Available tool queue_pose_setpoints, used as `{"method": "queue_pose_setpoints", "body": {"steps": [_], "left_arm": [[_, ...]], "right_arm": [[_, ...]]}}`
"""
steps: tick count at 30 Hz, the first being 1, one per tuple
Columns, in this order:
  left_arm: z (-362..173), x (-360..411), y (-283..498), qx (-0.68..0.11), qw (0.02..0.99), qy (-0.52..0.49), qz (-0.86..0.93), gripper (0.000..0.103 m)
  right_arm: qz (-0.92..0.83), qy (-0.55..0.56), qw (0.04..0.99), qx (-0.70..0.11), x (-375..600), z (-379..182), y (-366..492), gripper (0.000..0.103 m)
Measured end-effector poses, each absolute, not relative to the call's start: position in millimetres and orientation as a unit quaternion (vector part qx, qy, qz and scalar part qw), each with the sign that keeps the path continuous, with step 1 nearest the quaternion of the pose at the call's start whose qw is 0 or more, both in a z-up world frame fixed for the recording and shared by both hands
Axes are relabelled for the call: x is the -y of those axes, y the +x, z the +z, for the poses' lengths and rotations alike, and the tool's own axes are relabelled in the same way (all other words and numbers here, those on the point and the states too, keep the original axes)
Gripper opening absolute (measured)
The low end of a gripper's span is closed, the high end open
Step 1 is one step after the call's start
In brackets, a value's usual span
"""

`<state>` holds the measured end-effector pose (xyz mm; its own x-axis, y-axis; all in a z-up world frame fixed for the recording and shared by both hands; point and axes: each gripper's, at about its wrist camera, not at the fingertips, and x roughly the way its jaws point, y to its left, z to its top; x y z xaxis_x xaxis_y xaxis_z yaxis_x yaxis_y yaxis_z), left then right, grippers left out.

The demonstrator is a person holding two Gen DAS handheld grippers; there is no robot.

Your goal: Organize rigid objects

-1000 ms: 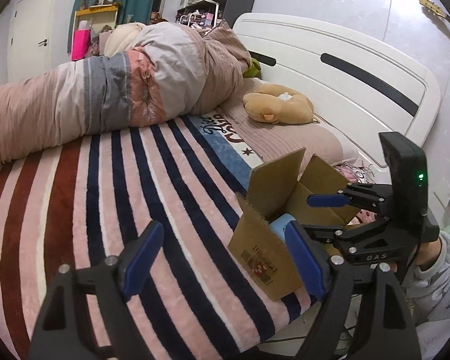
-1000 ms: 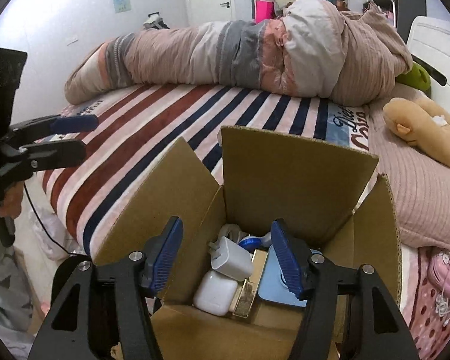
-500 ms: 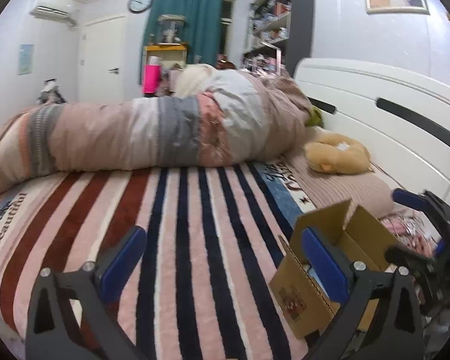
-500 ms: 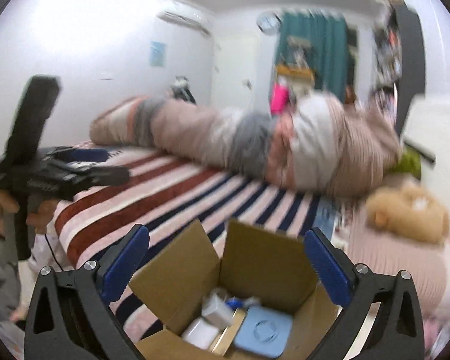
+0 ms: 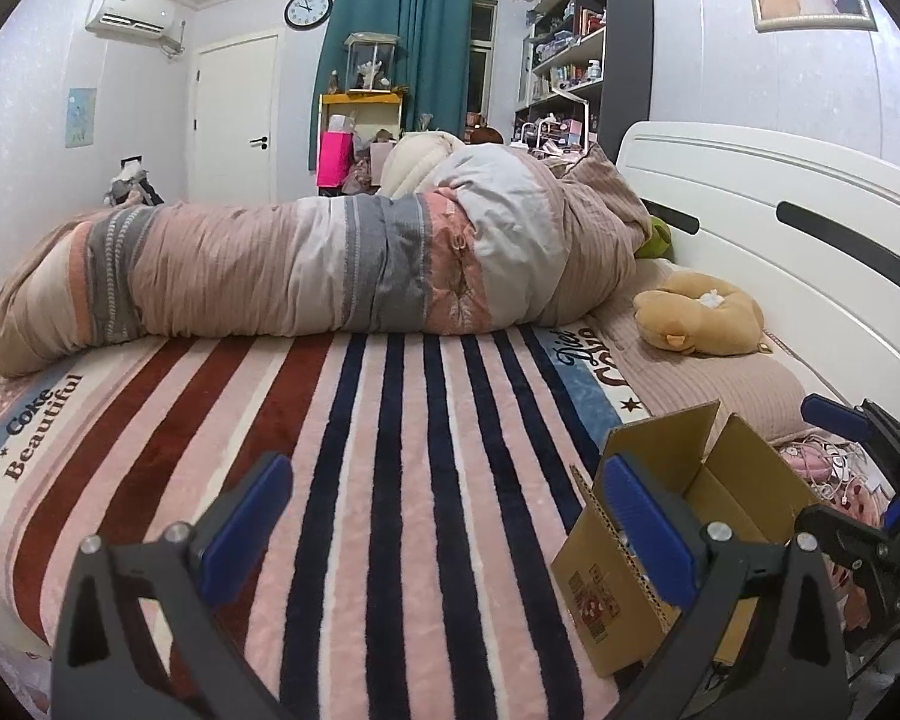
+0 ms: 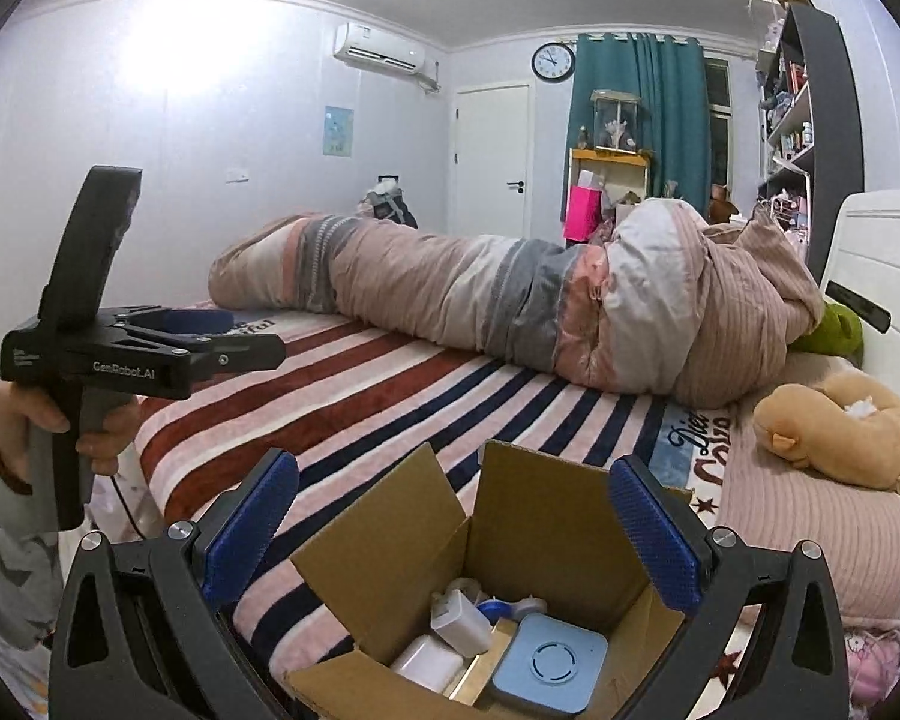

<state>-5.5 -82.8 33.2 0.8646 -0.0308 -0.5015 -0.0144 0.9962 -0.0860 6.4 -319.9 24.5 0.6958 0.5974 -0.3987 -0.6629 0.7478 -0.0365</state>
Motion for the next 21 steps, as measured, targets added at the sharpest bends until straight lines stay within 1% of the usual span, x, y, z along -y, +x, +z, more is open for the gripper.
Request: {"method": "queue_pose_setpoints", "body": {"steps": [21], "left_arm": [[33, 82, -9, -0.257, 0.966, -0.039, -0.002, 0.102]], "right_arm": [[0.339, -0.07, 0.918, -0.195, 331, 27, 3, 0.103]]}}
